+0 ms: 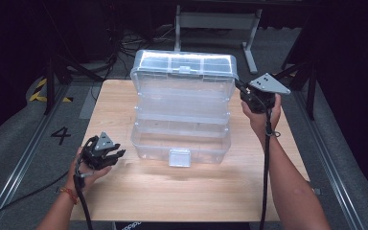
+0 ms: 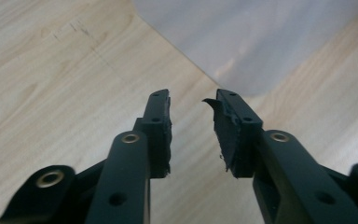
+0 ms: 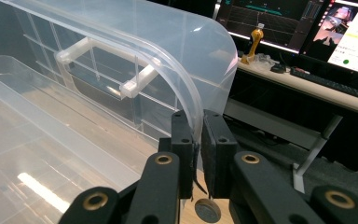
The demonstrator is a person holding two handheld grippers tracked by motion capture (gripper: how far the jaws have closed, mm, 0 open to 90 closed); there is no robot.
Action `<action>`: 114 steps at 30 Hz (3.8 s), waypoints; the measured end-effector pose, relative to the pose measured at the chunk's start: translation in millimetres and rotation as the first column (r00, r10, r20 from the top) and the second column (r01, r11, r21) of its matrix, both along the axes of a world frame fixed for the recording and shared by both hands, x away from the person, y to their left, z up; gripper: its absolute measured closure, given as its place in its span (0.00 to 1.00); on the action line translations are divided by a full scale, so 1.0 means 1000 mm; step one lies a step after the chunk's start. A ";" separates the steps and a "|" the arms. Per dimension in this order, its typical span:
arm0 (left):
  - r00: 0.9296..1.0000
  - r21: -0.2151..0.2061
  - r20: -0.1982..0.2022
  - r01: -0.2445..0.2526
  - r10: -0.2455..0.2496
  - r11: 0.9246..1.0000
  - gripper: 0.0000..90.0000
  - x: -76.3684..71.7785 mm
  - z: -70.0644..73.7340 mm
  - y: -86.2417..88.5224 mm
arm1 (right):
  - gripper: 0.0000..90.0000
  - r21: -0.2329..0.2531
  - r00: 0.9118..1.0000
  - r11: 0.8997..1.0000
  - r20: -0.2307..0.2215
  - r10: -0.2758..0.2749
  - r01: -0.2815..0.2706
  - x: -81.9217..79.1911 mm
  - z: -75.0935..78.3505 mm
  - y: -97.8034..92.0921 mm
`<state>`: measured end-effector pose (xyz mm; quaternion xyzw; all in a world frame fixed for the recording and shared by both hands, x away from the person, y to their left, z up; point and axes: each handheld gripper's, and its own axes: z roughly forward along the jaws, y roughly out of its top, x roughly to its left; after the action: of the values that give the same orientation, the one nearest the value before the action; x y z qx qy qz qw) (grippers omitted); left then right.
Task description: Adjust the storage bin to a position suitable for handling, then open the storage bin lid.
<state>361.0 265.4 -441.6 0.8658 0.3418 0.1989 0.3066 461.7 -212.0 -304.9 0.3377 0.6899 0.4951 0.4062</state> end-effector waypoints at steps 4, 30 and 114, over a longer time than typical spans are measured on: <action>0.999 0.010 -0.017 0.028 -0.028 1.000 0.69 -0.020 -0.008 0.001 | 0.94 0.006 1.000 1.000 -0.011 -0.001 0.002 0.004 0.002 0.000; 0.996 -0.126 -0.085 -0.020 0.009 0.992 0.26 -0.056 -0.039 0.009 | 0.94 0.042 0.999 0.999 -0.049 0.009 -0.007 0.025 0.007 -0.003; 0.996 -0.125 -0.084 -0.039 0.028 0.991 0.24 -0.055 -0.040 0.008 | 0.91 0.067 0.960 0.995 -0.273 -0.059 0.080 0.143 -0.002 0.000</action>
<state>306.2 273.1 -481.2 0.8463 0.3806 0.1461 0.3429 604.4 -211.7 -307.2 0.4414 0.7070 0.4561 0.3118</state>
